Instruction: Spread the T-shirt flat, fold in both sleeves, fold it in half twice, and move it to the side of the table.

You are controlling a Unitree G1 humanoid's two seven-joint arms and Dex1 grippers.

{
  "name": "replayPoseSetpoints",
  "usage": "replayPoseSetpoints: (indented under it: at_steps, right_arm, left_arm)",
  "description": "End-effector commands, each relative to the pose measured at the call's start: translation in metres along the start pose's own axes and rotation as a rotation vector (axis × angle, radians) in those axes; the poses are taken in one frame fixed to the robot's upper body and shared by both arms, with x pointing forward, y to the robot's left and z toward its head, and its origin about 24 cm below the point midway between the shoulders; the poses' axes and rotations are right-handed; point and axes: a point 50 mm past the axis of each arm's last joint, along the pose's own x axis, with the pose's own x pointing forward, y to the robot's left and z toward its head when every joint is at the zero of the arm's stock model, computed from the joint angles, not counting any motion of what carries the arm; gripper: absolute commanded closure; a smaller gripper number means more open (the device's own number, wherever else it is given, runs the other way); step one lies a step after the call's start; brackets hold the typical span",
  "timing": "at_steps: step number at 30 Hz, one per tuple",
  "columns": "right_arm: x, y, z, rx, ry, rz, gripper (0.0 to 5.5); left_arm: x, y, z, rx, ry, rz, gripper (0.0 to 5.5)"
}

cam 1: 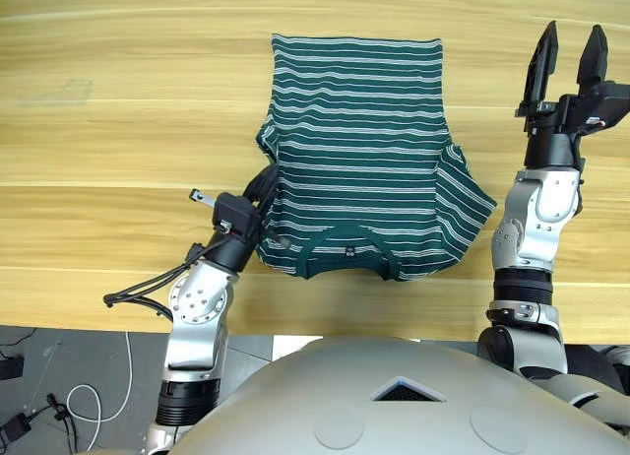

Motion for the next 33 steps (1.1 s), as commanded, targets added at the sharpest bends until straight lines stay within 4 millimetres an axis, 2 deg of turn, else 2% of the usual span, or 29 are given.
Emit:
replayPoseSetpoints:
  at_steps: [1,8,14,20,29,33]
  right_arm:
    - [0.002,0.003,-0.001,-0.012,0.001,0.022,2.63]
    - [-0.001,0.003,0.004,-0.017,-0.012,0.026,2.63]
    - [-0.001,0.004,0.005,-0.014,-0.017,0.025,2.63]
    - [-0.002,0.004,0.005,-0.014,-0.017,0.025,2.63]
    - [-0.003,0.003,0.005,-0.016,-0.014,0.025,2.63]
    - [-0.003,0.004,0.005,-0.011,-0.016,0.032,2.63]
  left_arm:
    - [-0.002,0.000,-0.003,-0.039,0.012,-0.007,5.48]
    - [-0.002,-0.004,-0.001,-0.025,0.015,-0.050,5.48]
    - [-0.005,-0.007,-0.012,0.233,0.072,-0.106,5.48]
    - [-0.005,-0.009,-0.019,0.346,0.090,-0.138,5.48]
    - [-0.007,-0.014,-0.026,0.369,0.107,-0.164,5.48]
    - [-0.007,-0.016,-0.029,0.439,0.114,-0.194,5.48]
